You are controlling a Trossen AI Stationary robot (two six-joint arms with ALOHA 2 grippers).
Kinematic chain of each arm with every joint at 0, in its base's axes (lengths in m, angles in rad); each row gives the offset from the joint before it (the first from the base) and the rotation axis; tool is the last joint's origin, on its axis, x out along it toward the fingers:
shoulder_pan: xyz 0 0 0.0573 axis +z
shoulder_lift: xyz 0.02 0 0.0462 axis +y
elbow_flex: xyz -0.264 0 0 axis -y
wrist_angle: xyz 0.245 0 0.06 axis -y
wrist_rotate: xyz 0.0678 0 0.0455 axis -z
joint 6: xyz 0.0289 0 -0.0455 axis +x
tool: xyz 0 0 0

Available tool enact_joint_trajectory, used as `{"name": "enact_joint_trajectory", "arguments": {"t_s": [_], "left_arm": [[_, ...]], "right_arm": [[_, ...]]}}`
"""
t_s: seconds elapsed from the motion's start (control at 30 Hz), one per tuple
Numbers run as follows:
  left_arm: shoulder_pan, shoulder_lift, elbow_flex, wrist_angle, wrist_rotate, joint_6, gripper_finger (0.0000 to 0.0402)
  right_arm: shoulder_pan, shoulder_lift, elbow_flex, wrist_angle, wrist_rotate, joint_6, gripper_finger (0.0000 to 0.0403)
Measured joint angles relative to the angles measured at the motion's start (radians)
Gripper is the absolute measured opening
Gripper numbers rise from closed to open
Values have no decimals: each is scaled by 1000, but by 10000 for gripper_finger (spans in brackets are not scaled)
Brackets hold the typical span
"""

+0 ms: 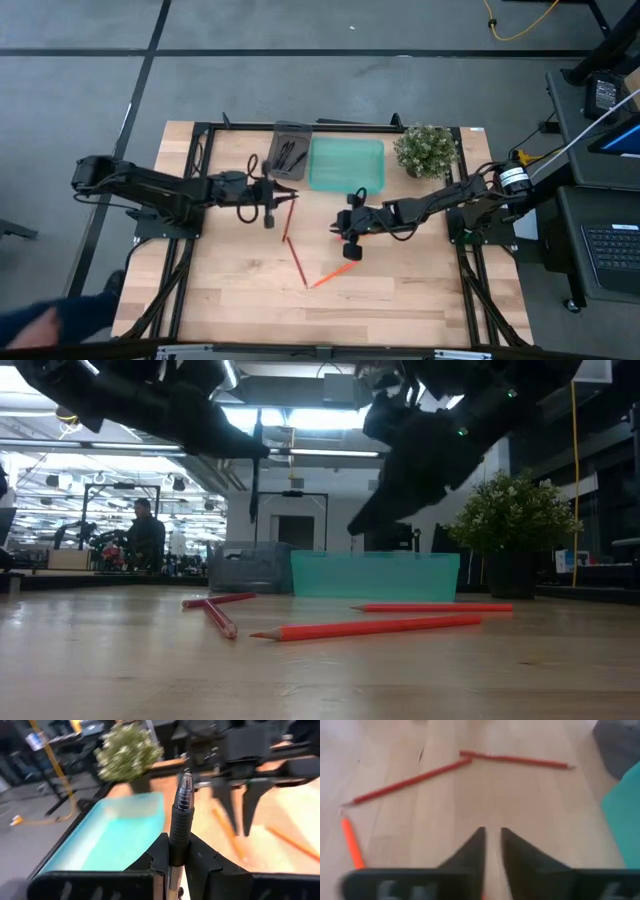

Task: Sort pens & pencils
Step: Put the black pen into the black bin

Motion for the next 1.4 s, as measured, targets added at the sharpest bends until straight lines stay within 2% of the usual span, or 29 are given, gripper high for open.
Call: {"name": "enact_joint_trajectory", "arguments": {"t_s": [0.07, 0.2, 0.3, 0.43, 0.6, 0.83, 1.1, 1.2, 1.3, 1.4], "left_arm": [[1, -33, 2, -46, -55, -13, 31], [7, -61, 69, -231, -157, -56, 31], [47, -51, 162, -417, -183, -112, 31], [111, -12, 260, -575, -183, -151, 31], [187, 50, 333, -624, -179, -146, 31], [283, 158, 377, -568, -173, -90, 31], [381, 188, 385, -545, -68, -95, 31], [417, 188, 385, -550, 3, -121, 31], [464, 201, 425, -604, 68, -149, 31], [499, 244, 481, -710, 77, -157, 31]], "right_arm": [[0, 0, 0, -19, -1, -19, 12], [-3, 0, 0, -27, -20, -22, 13], [-10, 0, 0, -27, -42, -28, 5], [-18, 0, 0, -28, -45, -29, 10], [-19, 0, 0, -40, -45, -34, 8], [-20, 0, -1, -43, -45, -57, 10], [-20, 0, -1, -49, -45, -61, 4], [-21, 0, -1, -58, -45, -61, 7], [-29, 0, -1, -57, -45, -58, 13], [-44, 0, -1, -56, -44, -57, 12]]}}
